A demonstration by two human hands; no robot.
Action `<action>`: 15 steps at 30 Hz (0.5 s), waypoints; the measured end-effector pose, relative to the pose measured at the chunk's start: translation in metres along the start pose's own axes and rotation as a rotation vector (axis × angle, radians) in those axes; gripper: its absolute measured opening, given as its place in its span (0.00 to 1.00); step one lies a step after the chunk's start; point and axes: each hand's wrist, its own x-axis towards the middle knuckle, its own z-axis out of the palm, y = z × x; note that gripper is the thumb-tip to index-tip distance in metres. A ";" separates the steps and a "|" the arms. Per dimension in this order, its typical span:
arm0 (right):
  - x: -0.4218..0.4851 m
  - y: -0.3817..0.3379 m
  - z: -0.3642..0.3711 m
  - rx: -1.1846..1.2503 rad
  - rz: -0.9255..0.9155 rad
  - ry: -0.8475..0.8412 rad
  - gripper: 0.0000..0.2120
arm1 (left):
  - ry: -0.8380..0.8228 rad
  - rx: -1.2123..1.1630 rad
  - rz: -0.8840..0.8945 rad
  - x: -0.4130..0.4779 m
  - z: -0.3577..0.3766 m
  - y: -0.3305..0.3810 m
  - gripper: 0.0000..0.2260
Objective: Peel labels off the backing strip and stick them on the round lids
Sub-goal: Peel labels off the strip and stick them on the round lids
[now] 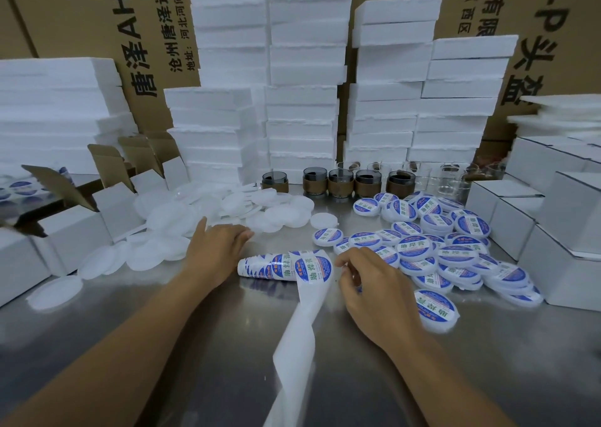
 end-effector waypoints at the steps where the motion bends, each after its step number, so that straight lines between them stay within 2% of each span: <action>1: 0.000 0.000 0.000 0.002 0.000 -0.004 0.07 | 0.048 -0.017 -0.004 0.000 0.000 0.001 0.16; 5: 0.000 -0.001 -0.002 0.013 0.006 -0.004 0.07 | 0.216 -0.117 -0.079 -0.003 -0.004 0.011 0.15; 9: 0.000 -0.002 -0.002 0.016 -0.003 0.021 0.06 | 0.375 -0.563 -0.226 -0.007 -0.027 0.042 0.15; 11: -0.001 -0.002 -0.001 0.021 -0.003 0.052 0.06 | 0.341 -0.855 -0.309 -0.014 -0.037 0.065 0.16; 15: 0.000 -0.008 -0.002 0.162 0.061 0.152 0.06 | 0.086 -1.289 -0.385 -0.040 -0.039 0.105 0.16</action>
